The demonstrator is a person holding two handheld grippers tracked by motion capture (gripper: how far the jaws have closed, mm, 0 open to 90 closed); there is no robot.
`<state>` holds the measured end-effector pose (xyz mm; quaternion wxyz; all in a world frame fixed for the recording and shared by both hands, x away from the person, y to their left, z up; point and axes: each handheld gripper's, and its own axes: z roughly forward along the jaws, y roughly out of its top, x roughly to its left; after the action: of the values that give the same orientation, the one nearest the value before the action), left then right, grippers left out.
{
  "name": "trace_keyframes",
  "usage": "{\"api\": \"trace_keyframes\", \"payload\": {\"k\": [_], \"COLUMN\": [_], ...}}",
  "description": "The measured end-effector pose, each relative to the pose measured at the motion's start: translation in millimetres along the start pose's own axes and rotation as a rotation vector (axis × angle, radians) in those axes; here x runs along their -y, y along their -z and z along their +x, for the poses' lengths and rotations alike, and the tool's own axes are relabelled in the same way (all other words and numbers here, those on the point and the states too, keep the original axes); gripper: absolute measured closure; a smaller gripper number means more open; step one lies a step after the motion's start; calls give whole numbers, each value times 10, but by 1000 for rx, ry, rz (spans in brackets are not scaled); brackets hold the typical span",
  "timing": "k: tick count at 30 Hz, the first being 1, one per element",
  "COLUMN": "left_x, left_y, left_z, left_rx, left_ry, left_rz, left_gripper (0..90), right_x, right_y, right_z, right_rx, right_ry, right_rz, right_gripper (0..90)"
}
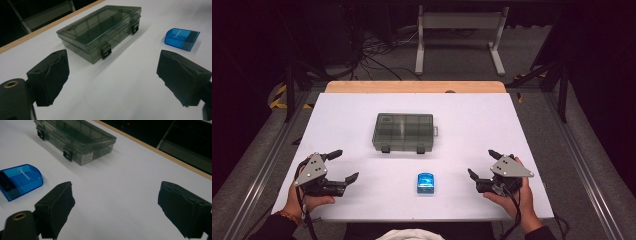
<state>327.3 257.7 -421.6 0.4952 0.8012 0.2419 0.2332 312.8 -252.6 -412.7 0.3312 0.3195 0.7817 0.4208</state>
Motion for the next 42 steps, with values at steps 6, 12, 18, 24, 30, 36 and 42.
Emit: {"api": "trace_keyframes", "payload": {"k": [6, 12, 18, 24, 30, 36, 42], "left_x": [15, 37, 42, 18, -10, -94, -135], "left_y": [-7, -10, -39, -222, -466, -801, -1018], "left_z": [7, -13, -8, 51, 210, 327, 434], "left_rx": [4, 17, 21, 38, 53, 68, 70], "left_ry": [-2, -10, -16, -22, 9, 16, 36], "left_rz": [12, 35, 61, 133, 199, 268, 298], "left_gripper": [129, 134, 154, 201, 236, 300, 337], "right_x": [10, -11, -34, -66, -175, -405, -580], "right_y": [-39, -125, -200, -313, -487, -874, -1292], "right_z": [5, 11, 29, 31, 10, 143, 224], "right_rx": [-11, -32, -59, -89, -152, -192, -246], "right_ry": [1, -5, -3, -13, -33, 15, 25], "right_rz": [17, 32, 43, 69, 102, 168, 182], "right_gripper": [144, 148, 162, 192, 255, 282, 342]}}
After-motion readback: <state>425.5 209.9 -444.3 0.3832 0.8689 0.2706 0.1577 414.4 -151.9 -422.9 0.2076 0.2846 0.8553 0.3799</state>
